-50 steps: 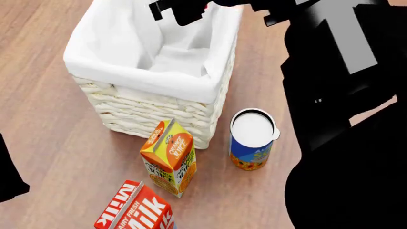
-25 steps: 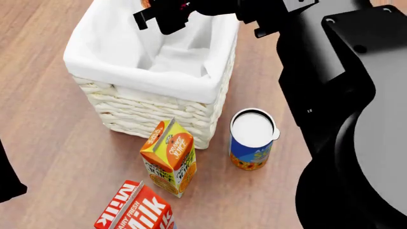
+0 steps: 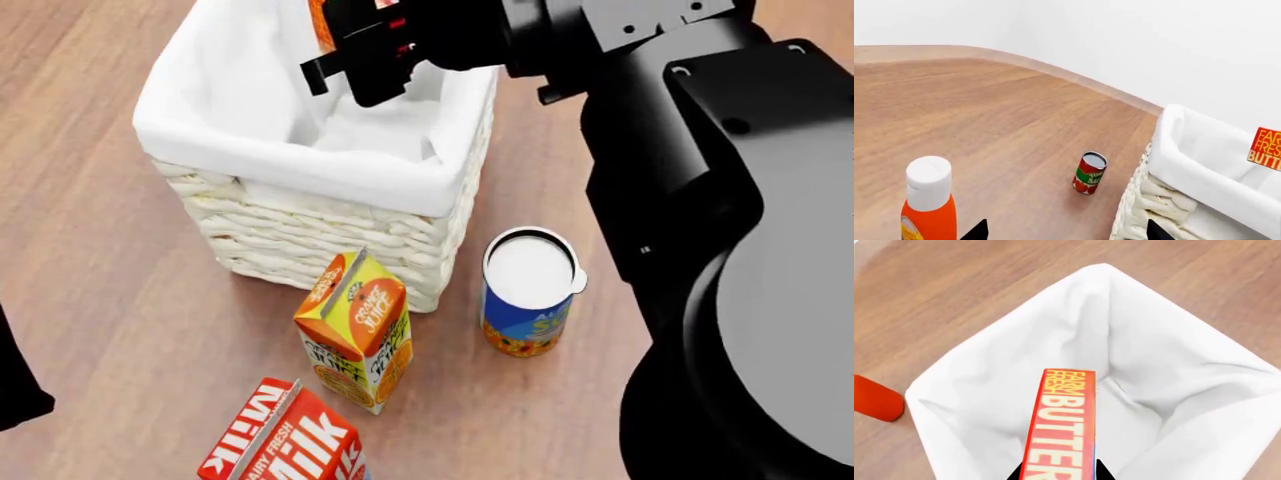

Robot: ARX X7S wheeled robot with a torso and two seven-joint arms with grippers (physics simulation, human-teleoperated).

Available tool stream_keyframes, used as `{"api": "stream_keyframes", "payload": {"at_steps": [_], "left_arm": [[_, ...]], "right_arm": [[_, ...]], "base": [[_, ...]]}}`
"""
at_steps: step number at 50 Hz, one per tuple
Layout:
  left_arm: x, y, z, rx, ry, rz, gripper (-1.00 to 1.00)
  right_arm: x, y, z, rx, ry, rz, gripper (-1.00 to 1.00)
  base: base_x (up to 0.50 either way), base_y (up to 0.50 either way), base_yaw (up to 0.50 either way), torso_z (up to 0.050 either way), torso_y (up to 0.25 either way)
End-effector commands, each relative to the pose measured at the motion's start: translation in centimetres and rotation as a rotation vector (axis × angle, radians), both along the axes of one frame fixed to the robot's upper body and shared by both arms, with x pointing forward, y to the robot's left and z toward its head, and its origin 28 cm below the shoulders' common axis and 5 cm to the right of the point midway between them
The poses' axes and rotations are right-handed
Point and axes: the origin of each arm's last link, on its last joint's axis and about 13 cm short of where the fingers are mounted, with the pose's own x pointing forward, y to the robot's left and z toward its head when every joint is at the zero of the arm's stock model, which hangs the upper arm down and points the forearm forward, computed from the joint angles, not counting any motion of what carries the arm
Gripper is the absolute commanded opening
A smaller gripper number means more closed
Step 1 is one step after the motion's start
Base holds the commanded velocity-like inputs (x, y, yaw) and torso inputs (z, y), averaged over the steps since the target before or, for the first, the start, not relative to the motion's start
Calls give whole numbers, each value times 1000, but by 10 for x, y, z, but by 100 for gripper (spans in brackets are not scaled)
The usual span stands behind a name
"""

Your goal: Pick up the butter and put it in the basket.

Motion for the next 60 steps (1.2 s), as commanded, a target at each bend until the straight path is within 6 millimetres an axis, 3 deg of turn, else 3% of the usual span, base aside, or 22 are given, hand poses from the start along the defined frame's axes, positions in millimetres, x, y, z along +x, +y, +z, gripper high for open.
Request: {"api": "stream_keyframes", "payload": {"at_steps": [1,29,45,46,60], "left_arm": [[-2,0,1,-2,1,1,100],[-7,0,4,-7,5,9,100],[-6,0,4,-7,5,3,100],[-6,0,4,-7,5,3,100],[-6,0,3,-7,4,1,100]], "right_arm": [[0,3,1,43,2,33,-100],[3,3,-13,42,37,40,-100],[4,1,-12,33,13,24,-100],[4,1,-12,33,11,22,100],[8,1,-1,20,-139,6,100]], "base": [[0,0,0,0,0],[0,0,0,0,1],[0,0,0,1,1],[0,0,0,0,0],[0,0,0,0,0]]}}
